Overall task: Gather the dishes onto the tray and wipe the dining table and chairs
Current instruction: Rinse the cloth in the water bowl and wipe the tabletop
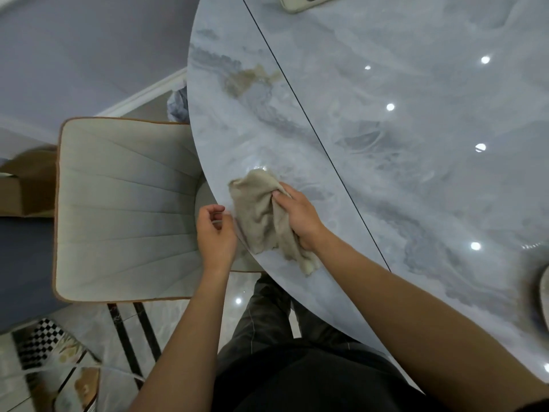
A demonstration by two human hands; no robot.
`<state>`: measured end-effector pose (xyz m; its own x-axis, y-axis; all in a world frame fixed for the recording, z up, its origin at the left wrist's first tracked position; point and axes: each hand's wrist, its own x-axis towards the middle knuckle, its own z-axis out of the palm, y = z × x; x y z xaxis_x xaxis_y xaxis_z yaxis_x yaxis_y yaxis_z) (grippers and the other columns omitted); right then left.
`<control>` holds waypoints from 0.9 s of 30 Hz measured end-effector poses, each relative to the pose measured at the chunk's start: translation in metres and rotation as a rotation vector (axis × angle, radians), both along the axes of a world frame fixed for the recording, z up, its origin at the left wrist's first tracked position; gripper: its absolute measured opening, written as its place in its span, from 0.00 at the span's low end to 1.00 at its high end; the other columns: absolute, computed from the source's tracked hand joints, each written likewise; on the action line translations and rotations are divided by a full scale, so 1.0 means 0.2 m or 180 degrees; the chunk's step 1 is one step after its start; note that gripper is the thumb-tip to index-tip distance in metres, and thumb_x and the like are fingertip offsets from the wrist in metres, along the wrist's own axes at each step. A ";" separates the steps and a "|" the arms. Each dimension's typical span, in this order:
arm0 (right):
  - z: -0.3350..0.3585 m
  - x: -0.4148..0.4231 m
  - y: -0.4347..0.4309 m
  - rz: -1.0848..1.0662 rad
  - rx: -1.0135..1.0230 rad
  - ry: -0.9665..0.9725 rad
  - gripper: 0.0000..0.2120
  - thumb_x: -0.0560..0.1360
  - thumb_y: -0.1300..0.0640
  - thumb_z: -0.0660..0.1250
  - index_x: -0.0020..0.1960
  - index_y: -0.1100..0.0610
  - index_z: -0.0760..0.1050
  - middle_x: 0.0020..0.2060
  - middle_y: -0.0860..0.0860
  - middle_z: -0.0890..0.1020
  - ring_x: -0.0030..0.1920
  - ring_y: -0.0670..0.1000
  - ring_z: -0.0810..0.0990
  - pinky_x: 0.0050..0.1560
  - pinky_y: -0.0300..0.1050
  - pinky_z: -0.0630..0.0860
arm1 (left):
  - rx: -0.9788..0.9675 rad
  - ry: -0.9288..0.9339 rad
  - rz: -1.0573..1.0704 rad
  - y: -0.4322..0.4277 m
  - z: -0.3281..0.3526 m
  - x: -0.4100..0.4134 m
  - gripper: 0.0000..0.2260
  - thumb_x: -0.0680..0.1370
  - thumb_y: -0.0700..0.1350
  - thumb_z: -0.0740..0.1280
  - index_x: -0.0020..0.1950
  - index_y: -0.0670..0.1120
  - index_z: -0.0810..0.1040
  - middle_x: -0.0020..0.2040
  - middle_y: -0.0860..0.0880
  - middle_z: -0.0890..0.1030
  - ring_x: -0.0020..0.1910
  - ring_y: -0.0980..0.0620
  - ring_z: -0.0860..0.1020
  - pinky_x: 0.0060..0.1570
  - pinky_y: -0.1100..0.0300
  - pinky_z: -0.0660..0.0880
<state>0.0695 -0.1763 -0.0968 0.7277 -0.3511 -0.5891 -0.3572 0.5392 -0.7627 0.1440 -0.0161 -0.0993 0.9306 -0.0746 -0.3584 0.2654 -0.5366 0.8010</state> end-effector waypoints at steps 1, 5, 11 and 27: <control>0.01 -0.01 -0.01 -0.0188 0.0437 0.0012 0.12 0.85 0.56 0.61 0.62 0.47 0.81 0.58 0.50 0.86 0.61 0.53 0.83 0.65 0.50 0.77 | -0.0011 -0.0060 -0.0039 0.00 0.02 0.00 0.03 0.84 0.45 0.66 0.57 0.48 0.76 0.51 0.48 0.79 0.44 0.56 0.76 0.46 0.60 0.75; 0.08 -0.05 -0.05 -0.0566 0.1734 -0.0119 0.16 0.84 0.54 0.62 0.71 0.52 0.76 0.62 0.56 0.84 0.62 0.57 0.83 0.65 0.57 0.78 | -0.0119 -0.0013 -0.0082 -0.02 0.09 0.00 0.02 0.84 0.48 0.65 0.53 0.53 0.77 0.52 0.47 0.81 0.50 0.48 0.80 0.51 0.47 0.81; 0.20 -0.11 -0.13 -0.0554 0.1953 0.0197 0.22 0.78 0.58 0.61 0.70 0.64 0.75 0.57 0.63 0.83 0.54 0.62 0.83 0.57 0.56 0.80 | -0.0423 -0.0280 -0.0678 -0.10 0.23 -0.05 0.06 0.82 0.38 0.67 0.58 0.46 0.77 0.53 0.49 0.79 0.47 0.58 0.78 0.46 0.62 0.78; 0.30 -0.24 -0.21 0.0442 0.0522 0.0260 0.10 0.81 0.62 0.69 0.61 0.56 0.74 0.52 0.58 0.84 0.51 0.57 0.85 0.51 0.54 0.82 | -0.1434 0.2272 -0.1058 -0.28 0.27 -0.11 0.17 0.78 0.50 0.66 0.67 0.50 0.79 0.58 0.44 0.84 0.55 0.46 0.83 0.54 0.48 0.81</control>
